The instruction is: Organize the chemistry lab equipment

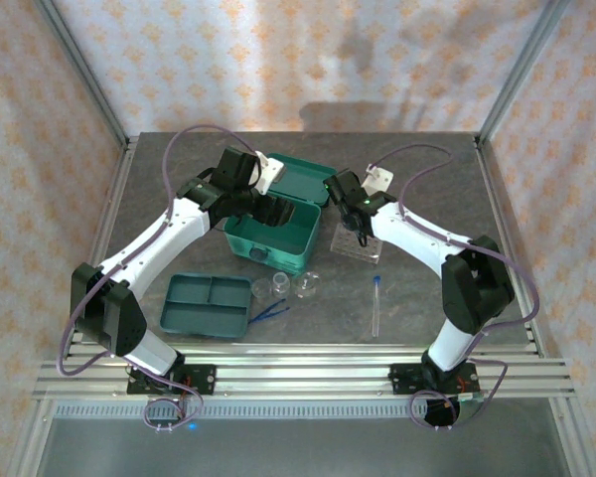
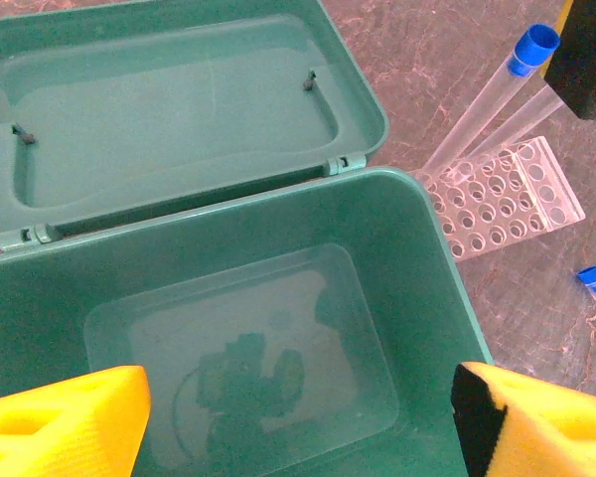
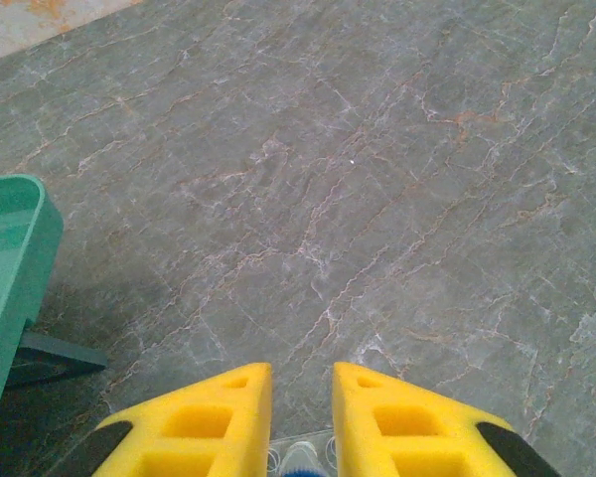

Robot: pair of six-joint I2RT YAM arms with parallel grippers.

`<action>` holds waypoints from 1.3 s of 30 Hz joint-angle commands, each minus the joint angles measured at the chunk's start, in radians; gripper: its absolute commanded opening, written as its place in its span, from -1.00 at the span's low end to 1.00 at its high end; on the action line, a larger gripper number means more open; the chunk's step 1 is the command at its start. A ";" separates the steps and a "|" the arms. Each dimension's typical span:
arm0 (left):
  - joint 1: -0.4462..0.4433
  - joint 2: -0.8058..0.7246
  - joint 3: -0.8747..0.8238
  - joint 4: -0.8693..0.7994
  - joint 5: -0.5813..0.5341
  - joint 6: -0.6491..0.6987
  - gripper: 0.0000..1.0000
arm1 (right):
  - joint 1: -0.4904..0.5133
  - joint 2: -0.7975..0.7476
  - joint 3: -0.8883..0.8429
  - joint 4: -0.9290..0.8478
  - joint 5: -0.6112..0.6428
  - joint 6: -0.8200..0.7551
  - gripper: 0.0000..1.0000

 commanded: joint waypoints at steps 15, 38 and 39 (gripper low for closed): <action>0.006 -0.030 -0.010 0.027 0.014 -0.013 0.63 | -0.005 -0.020 0.062 -0.045 0.032 -0.022 -0.43; 0.003 -0.032 -0.008 0.021 0.029 -0.010 0.62 | -0.041 -0.128 0.073 -0.103 0.066 -0.051 -0.41; 0.002 -0.030 -0.005 0.018 0.030 -0.009 0.62 | -0.042 -0.144 0.073 -0.113 0.065 -0.058 -0.40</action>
